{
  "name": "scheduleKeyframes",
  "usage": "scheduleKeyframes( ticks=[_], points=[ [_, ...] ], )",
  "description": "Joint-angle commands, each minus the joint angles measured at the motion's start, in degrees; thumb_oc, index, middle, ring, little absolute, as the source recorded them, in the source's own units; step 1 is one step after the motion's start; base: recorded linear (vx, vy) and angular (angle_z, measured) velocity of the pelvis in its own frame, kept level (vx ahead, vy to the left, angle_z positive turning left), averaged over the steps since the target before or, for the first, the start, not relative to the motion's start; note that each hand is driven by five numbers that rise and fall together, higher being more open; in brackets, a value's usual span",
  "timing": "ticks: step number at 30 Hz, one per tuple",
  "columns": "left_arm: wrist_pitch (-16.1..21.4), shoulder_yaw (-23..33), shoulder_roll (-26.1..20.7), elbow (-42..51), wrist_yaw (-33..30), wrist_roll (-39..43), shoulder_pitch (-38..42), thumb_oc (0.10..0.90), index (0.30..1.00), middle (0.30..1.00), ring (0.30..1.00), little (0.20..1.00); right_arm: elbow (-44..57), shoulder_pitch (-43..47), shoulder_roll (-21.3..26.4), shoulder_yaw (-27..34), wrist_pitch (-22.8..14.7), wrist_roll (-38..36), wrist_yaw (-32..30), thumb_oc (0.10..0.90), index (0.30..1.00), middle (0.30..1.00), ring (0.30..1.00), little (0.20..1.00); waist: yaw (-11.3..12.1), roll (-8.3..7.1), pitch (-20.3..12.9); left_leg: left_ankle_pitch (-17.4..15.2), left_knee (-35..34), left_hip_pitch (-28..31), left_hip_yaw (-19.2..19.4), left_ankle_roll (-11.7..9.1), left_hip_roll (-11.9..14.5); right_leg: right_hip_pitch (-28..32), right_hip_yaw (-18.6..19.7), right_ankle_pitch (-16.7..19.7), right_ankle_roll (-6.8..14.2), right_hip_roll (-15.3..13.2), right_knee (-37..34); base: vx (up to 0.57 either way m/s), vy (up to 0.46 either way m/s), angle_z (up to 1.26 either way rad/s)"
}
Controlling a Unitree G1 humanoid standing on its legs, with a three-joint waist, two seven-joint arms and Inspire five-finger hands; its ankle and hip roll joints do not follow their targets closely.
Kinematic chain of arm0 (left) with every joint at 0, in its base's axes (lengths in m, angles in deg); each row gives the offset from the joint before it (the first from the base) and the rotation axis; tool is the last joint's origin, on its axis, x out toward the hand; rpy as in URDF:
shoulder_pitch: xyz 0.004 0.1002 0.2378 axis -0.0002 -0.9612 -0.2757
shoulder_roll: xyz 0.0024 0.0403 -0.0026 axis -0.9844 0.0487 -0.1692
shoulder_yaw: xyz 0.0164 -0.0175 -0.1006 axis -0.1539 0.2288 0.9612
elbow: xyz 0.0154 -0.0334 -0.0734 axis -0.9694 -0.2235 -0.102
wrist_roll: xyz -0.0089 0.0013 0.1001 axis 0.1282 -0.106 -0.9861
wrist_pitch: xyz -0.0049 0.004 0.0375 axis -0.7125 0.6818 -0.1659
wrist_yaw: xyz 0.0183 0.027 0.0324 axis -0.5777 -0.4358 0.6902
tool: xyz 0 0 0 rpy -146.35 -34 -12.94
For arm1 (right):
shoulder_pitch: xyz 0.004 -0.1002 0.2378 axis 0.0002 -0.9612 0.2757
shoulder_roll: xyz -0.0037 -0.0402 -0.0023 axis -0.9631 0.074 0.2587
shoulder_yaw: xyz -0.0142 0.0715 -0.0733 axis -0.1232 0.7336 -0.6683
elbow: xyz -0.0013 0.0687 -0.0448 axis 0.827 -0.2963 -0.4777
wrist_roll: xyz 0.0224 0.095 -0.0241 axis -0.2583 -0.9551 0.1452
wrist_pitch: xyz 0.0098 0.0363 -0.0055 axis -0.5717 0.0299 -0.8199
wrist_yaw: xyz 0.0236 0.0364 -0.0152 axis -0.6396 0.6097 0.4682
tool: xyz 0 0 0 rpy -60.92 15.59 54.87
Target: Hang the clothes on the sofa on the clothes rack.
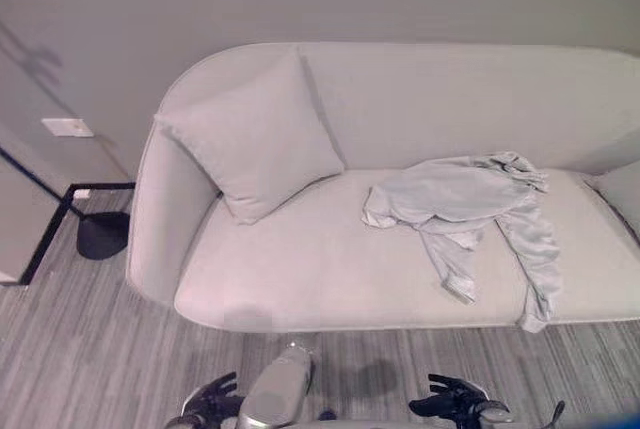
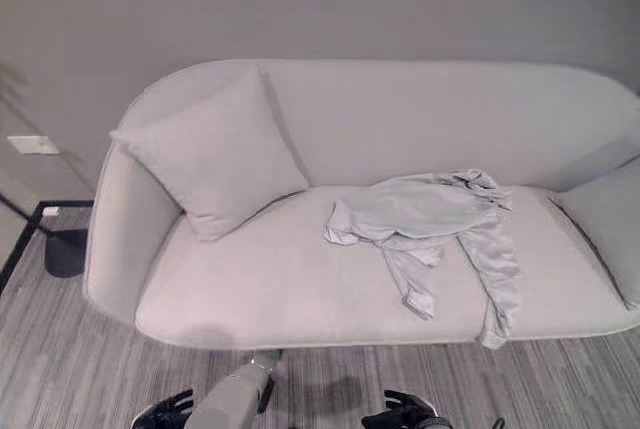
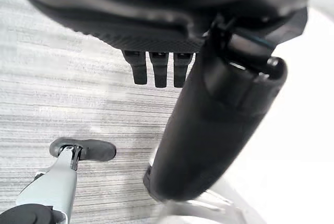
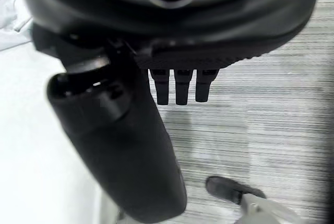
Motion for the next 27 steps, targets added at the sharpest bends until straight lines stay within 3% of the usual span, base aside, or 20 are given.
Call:
scheduleKeyframes(
  ticks=[1, 2, 3, 6, 7, 8, 10, 12, 14, 15, 16, 17, 18, 19, 20, 21, 22, 25, 26, 27],
  points=[
    [2.7, -0.9, -2.4, 1.2, 0.0, 0.1, 4.0, 0.8, 0.9, 0.9, 0.9, 0.9, 7.9, 3.1, 0.6, -0.2, -3.4, 0.7, -0.1, 0.8, 0.9, 0.9, 0.9, 0.9, 0.7, -0.81, 0.3, -3.4, -2.1, 5.1, 0.3, 1.3, 1.7, -24.1, -7.7, 15.6, 8.1, -6.6, 23.2, 0.01, -0.049, -0.71],
    [2.9, -0.6, -2.8, 1.4, -0.2, 0.3, 4.0, 0.8, 0.9, 0.9, 0.9, 0.9, 9.1, 3.5, 0.4, 0.0, -3.5, 0.2, -0.3, 0.8, 0.9, 0.9, 0.9, 0.9, 0.6, -0.74, 0.3, -3.8, -2.1, 5.3, 0.5, 1.2, 2.4, -24.9, -9.7, 15.3, 8.4, -9.3, 23.6, 0.02, -0.042, -0.46],
    [2.9, -0.6, -2.8, 1.4, -0.2, 0.3, 4.0, 0.8, 0.9, 0.9, 0.9, 0.9, 9.1, 3.5, 0.4, 0.0, -3.5, 0.2, -0.3, 0.8, 0.9, 0.9, 0.9, 0.9, 0.5, -0.82, 0.4, -3.8, -2.1, 5.5, 0.5, 1.2, 2.3, -24.8, -9.7, 15.2, 8.4, -9.4, 23.8, 0.09, -0.1, -0.27],
    [3.3, 0.3, -3.7, 3.6, -0.6, 1.3, 3.6, 0.8, 0.9, 0.9, 0.9, 0.9, 13.3, 5.0, 1.0, 0.2, -3.9, 0.3, -1.0, 0.8, 0.9, 0.9, 0.9, 0.9, 2.1, -0.79, 0.2, -6.2, -1.9, 6.1, -0.1, 0.3, 5.3, -21.9, -15.7, 14.1, 6.6, -18.7, 15.4, 0.16, -0.289, 0.71],
    [3.6, 0.6, -4.4, 5.0, -0.9, 2.8, 3.6, 0.8, 0.9, 0.9, 0.9, 0.9, 14.1, 6.5, 1.7, 0.7, -4.1, -0.2, -1.1, 0.8, 0.9, 0.9, 0.9, 0.9, 3.4, -2.28, 0.1, -8.1, -1.1, 5.0, -0.2, -1.1, 7.2, -20.2, -16.2, 18.7, 8.0, -24.1, 8.7, 0.27, -1.118, 0.62],
    [5.1, 0.4, -5.6, 8.6, -2.5, 5.1, 4.3, 0.8, 0.9, 0.9, 0.9, 0.9, 13.2, 9.3, 2.7, 0.7, -4.0, 0.5, -1.7, 0.8, 0.9, 0.9, 0.9, 0.9, 4.9, -4.28, 0.3, -10.0, -1.4, 4.9, -0.1, -4.9, 13.1, -22.4, -13.3, 31.7, 13.3, -31.3, -2.4, 0.28, -1.275, 0.03],
    [5.1, -0.8, -6.5, 7.4, -4.3, 5.4, 6.9, 0.8, 0.9, 0.9, 0.9, 0.9, 11.1, 11.7, 3.7, 0.1, -3.5, 0.2, -2.2, 0.8, 0.9, 0.9, 0.9, 0.9, 3.7, -4.86, 1.0, -11.0, -1.8, 5.9, 0.7, -7.2, 17.0, -24.8, -9.1, 32.5, 14.8, -30.9, -4.0, 0.23, -0.875, -0.27],
    [5.5, -2.3, -7.0, 12.6, -3.0, 5.4, 7.0, 0.8, 0.9, 0.9, 0.9, 0.9, 11.9, 9.2, 4.9, 1.7, -3.6, 1.1, -2.1, 0.8, 0.9, 0.9, 0.9, 0.9, 2.7, -5.97, 1.2, -11.0, -1.8, 6.1, -1.2, -9.0, 18.4, -23.7, -4.6, 23.3, 14.6, -27.5, -4.6, 0.2, -0.58, -0.14],
    [5.2, -3.1, -6.1, 13.7, -3.4, 7.0, 7.9, 0.8, 0.9, 0.9, 0.9, 0.9, 13.5, 7.4, 5.3, 2.5, -3.8, 0.3, -2.8, 0.8, 0.9, 0.9, 0.9, 0.9, 0.2, -4.81, 2.1, -6.3, -2.0, 5.3, -1.5, -10.4, 22.6, -24.1, -3.6, 18.6, 12.4, -23.1, -1.1, 0.12, -0.66, 0.11],
    [5.3, -3.1, -5.4, 13.9, -4.2, 7.4, 8.8, 0.8, 0.9, 0.9, 0.9, 0.9, 14.0, 6.1, 5.7, 3.0, -4.0, 0.4, -3.2, 0.8, 0.9, 0.9, 0.9, 0.9, -1.2, -4.16, 2.7, -0.7, -0.9, 3.0, -1.0, -10.2, 24.0, -23.4, -4.6, 18.0, 11.0, -21.3, -1.7, 0.03, -0.626, 0.6],
    [5.0, -3.5, -4.6, 15.5, -4.4, 6.9, 9.1, 0.8, 0.9, 0.9, 0.9, 0.9, 15.5, 4.3, 6.2, 3.4, -4.2, 0.5, -3.9, 0.8, 0.9, 0.9, 0.9, 0.9, -2.8, -4.16, 2.8, 3.1, 1.1, -0.2, 3.4, -9.2, 24.6, -21.8, -7.0, 17.8, 9.9, -19.8, -3.6, 0.01, -0.584, 1.3],
    [4.8, -4.1, -4.4, 17.8, -4.0, 6.6, 9.0, 0.8, 0.9, 0.9, 0.9, 0.9, 16.1, 3.1, 6.7, 4.1, -4.3, 0.1, -4.3, 0.8, 0.9, 0.9, 0.9, 0.9, -3.6, -4.09, 2.5, 3.9, 3.0, -2.1, 6.8, -8.2, 24.0, -21.0, -8.5, 17.7, 9.3, -19.0, -5.0, 0.0, -0.533, 1.85],
    [5.0, -4.4, -4.4, 18.7, -3.8, 6.0, 8.9, 0.8, 0.9, 0.9, 0.9, 0.9, 15.6, 2.6, 7.0, 4.5, -4.2, -0.4, -4.4, 0.8, 0.9, 0.9, 0.9, 0.9, -3.9, -4.4, 2.3, 2.1, 4.2, -2.4, 8.5, -7.7, 22.2, -21.0, -9.3, 17.4, 8.9, -18.2, -5.6, 0.02, -0.443, 1.55],
    [5.0, -4.7, -4.2, 19.7, -3.6, 5.2, 8.4, 0.8, 0.9, 0.9, 0.9, 0.9, 15.2, 2.4, 7.2, 4.7, -4.1, -0.4, -4.4, 0.8, 0.9, 0.9, 0.9, 0.9, -3.5, -4.6, 2.4, -1.5, 6.1, -2.6, 7.2, -6.6, 18.3, -21.2, -9.2, 17.2, 8.9, -18.0, -5.6, 0.01, -0.307, 0.56],
    [5.0, -4.7, -4.2, 19.7, -3.6, 5.2, 8.4, 0.8, 0.9, 0.9, 0.9, 0.9, 15.2, 2.4, 7.2, 4.7, -4.1, -0.4, -4.4, 0.8, 0.9, 0.9, 0.9, 0.9, -3.5, -4.65, 2.3, -1.5, 6.2, -2.9, 7.1, -6.6, 18.2, -21.4, -9.3, 17.2, 8.9, -18.0, -5.6, 0.09, -0.332, -0.27],
    [4.9, -6.0, -3.0, 20.8, -3.0, 4.4, 7.2, 0.8, 0.9, 0.9, 0.9, 0.9, 14.2, 2.4, 7.7, 4.9, -3.9, -0.2, -4.0, 0.8, 0.9, 0.9, 0.9, 0.9, -3.1, -4.22, 1.9, -7.2, 7.0, -2.4, 3.0, -4.7, 10.4, -20.5, -9.0, 16.7, 8.8, -17.0, -5.6, 0.2, -0.305, -0.58],
    [4.6, -7.3, -2.2, 20.7, -3.0, 3.0, 7.0, 0.8, 0.9, 0.9, 0.9, 0.9, 13.2, 2.8, 7.6, 5.4, -3.7, -1.6, -4.2, 0.8, 0.9, 0.9, 0.9, 0.9, -3.1, -2.89, 0.6, -7.9, 4.5, -2.1, 3.0, -2.6, 5.3, -20.3, -9.2, 16.4, 8.4, -15.4, -5.6, 0.2, -0.307, -0.36],
    [4.4, -7.7, -1.8, 20.1, -3.3, 2.2, 7.1, 0.8, 0.9, 0.9, 0.9, 0.9, 12.6, 3.3, 7.3, 5.4, -3.7, -2.5, -4.4, 0.8, 0.9, 0.9, 0.9, 0.9, -3.0, -1.85, 0.3, -7.1, 2.2, -2.1, 3.2, -1.5, 2.6, -20.2, -9.2, 16.1, 8.3, -14.4, -5.6, 0.14, -0.074, -0.11],
    [4.1, -8.9, -1.1, 19.1, -4.0, 0.3, 7.6, 0.8, 0.9, 0.9, 0.9, 0.9, 11.4, 4.7, 6.7, 4.6, -3.4, -2.5, -4.9, 0.8, 0.9, 0.9, 0.9, 0.9, -2.8, 0.26, -0.5, -4.5, -2.1, -3.0, 2.9, -1.0, -1.5, -19.9, -9.0, 15.8, 7.8, -12.0, -5.6, 0.18, -0.051, -0.1],
    [3.9, -9.4, -0.9, 18.8, -4.0, -0.4, 7.7, 0.8, 0.9, 0.9, 0.9, 0.9, 11.4, 5.3, 6.3, 3.9, -3.3, -2.4, -5.0, 0.8, 0.9, 0.9, 0.9, 0.9, -2.6, 1.02, -0.7, -3.7, -2.1, -4.9, 3.5, -1.7, -2.8, -19.3, -8.7, 15.3, 7.5, -11.0, -5.6, 0.22, -0.06, -0.15]
  ],
)
